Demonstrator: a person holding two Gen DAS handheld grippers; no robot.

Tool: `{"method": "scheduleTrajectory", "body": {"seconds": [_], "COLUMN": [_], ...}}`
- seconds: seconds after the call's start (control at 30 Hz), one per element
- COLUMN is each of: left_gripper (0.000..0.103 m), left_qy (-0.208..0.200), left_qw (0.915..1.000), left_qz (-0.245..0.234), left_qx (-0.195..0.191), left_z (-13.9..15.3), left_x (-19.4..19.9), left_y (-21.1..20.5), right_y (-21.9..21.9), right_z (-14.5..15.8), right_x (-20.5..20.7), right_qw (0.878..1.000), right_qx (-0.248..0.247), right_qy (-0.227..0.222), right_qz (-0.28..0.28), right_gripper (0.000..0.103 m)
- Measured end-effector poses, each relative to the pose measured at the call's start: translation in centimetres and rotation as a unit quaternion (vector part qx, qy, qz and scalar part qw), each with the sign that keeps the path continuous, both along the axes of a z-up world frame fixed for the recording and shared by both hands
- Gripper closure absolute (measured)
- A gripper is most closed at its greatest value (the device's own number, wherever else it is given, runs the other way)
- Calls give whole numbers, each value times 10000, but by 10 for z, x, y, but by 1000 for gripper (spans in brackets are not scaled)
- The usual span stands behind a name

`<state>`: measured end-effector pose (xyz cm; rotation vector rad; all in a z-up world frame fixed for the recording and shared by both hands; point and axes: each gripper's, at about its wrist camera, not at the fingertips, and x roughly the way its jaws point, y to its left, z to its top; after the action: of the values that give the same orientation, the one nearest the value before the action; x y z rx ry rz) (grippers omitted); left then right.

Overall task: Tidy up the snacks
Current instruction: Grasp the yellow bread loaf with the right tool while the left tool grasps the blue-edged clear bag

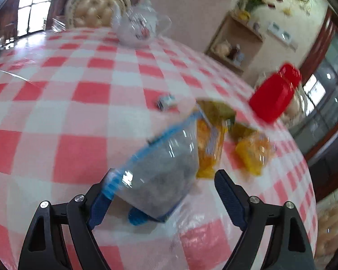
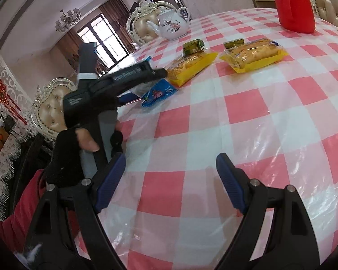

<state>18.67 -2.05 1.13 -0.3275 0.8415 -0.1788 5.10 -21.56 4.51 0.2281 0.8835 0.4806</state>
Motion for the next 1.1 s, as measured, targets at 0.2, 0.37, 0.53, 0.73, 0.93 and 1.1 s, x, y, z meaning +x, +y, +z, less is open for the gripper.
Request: {"method": "scheduleTrajectory", "body": {"seconds": [0.2,0.37,0.53,0.73,0.93,1.1], "left_gripper": [60,60,60,60,60,59], "left_qy": [-340,-489,-684,-929,-765,-777], "left_qw": [9992,9983,9950,9935,9942,9936], "left_qz": [5,233,531,469,543,592], "left_qx": [198,-223,-504,-453,-530,-573], "left_z": [9,22,32,37,28,29], "left_x": [-23,-64,-102,-112,-104,-104], "left_y": [10,31,37,31,41,45], "right_y": [-8,-26,-60,-79,-67,-51], "right_z": [-2,2,7,-1,-9,-9], "right_x": [1,2,24,84,135,161], "right_qw": [9999,9985,9891,9636,9435,9322], "right_qx": [-36,86,453,613,484,63], "right_qy": [-64,-227,-328,42,250,330], "right_qz": [-149,-486,-1361,-2602,-3269,-3604], "right_gripper": [19,19,19,19,19,15]}}
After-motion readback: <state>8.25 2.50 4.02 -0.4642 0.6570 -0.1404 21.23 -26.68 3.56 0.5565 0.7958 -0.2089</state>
